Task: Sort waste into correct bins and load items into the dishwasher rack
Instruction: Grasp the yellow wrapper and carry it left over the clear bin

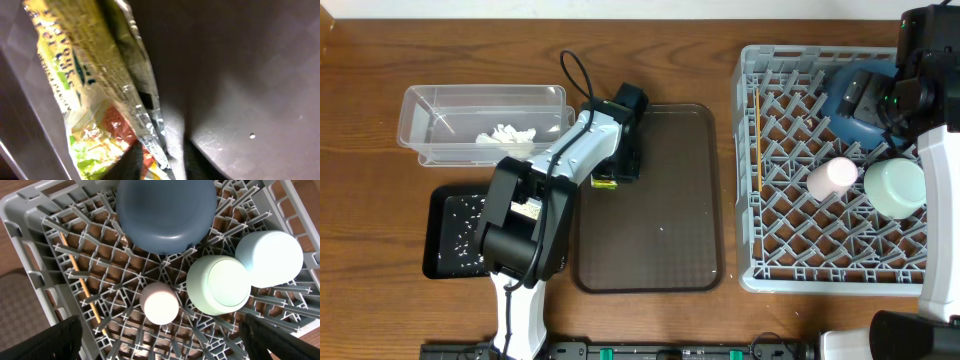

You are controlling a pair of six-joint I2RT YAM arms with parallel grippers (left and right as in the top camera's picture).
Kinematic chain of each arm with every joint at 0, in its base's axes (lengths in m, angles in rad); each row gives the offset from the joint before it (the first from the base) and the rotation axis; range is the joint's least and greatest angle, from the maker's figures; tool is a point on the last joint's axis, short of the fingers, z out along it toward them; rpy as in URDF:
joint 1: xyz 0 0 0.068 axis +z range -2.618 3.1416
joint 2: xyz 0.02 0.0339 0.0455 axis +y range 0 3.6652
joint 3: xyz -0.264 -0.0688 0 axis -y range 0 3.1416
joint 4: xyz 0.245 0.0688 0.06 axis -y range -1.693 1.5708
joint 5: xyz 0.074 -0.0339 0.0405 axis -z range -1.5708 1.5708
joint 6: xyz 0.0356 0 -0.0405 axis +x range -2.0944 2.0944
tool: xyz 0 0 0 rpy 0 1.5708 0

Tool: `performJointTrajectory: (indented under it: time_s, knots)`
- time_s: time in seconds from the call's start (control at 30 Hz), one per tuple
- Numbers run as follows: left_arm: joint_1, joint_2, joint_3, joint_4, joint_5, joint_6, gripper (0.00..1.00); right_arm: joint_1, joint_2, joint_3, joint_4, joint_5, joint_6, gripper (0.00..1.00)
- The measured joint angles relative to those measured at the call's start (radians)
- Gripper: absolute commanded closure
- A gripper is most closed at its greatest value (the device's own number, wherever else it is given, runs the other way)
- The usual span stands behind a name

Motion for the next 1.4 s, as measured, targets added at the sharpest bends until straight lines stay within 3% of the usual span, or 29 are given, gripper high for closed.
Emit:
performJointTrajectory:
  time_s: [0.37,0.77,0.93,1.17,1.23,1.3,1.4]
  knots:
    - [-0.003,-0.037,-0.005,-0.029,-0.001,-0.011,0.94,0.0,0.0,0.0,0.0,0.0,0.0,0.01]
    - [0.026,-0.504,-0.009,0.051,-0.062,-0.096,0.94,0.0,0.0,0.0,0.0,0.0,0.0,0.01]
    - [0.135,-0.571,-0.009,0.053,-0.158,-0.218,0.94,0.0,0.0,0.0,0.0,0.0,0.0,0.01]
    - [0.319,-0.523,-0.009,0.053,-0.2,-0.495,0.94,0.0,0.0,0.0,0.0,0.0,0.0,0.01]
    - [0.355,-0.5,-0.009,0.056,-0.204,-0.576,0.89,0.0,0.0,0.0,0.0,0.0,0.0,0.01]
    - [0.385,-0.474,-0.009,0.072,-0.204,-0.643,0.77,0.0,0.0,0.0,0.0,0.0,0.0,0.01]
    - [0.42,-0.429,-0.009,0.123,-0.199,-0.726,0.74,0.0,0.0,0.0,0.0,0.0,0.0,0.01]
